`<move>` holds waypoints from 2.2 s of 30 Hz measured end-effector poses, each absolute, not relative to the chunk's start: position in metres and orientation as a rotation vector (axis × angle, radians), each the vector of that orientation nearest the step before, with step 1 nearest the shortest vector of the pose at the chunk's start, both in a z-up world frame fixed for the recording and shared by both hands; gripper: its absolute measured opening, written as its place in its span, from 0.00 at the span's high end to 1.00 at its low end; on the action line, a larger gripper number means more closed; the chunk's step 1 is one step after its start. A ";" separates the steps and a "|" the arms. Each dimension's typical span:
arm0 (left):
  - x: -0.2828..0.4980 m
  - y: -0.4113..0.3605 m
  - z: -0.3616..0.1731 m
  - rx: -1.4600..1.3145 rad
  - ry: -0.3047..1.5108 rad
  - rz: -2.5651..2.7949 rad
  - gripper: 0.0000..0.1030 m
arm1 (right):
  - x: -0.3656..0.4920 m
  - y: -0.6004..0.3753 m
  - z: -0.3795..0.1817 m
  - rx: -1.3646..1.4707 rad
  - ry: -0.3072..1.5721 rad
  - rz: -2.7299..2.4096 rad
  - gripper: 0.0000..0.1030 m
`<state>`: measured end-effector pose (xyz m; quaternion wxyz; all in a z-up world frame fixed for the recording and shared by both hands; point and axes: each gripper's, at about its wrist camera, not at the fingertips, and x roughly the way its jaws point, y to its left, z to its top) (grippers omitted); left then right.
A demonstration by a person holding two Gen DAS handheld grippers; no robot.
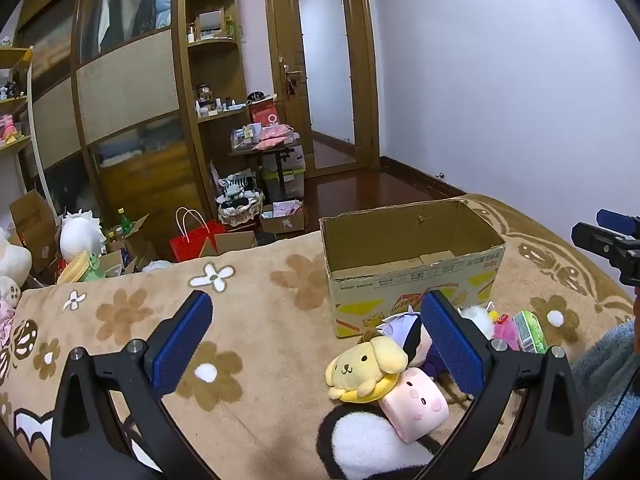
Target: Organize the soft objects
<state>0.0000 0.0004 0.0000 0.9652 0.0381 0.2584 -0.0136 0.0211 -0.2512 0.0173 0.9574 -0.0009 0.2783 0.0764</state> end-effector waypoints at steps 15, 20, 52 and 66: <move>-0.004 -0.003 0.003 0.098 0.514 -0.019 0.00 | 0.020 -0.251 0.017 -0.001 0.557 0.160 0.00; -0.004 -0.002 0.005 0.100 0.516 -0.020 0.00 | 0.021 -0.251 0.017 -0.001 0.557 0.159 0.00; -0.003 -0.002 0.000 0.107 0.516 -0.017 0.00 | 0.021 -0.248 0.016 -0.008 0.562 0.160 0.00; -0.003 -0.002 0.001 0.108 0.513 -0.017 0.00 | 0.021 -0.247 0.016 -0.009 0.562 0.160 0.00</move>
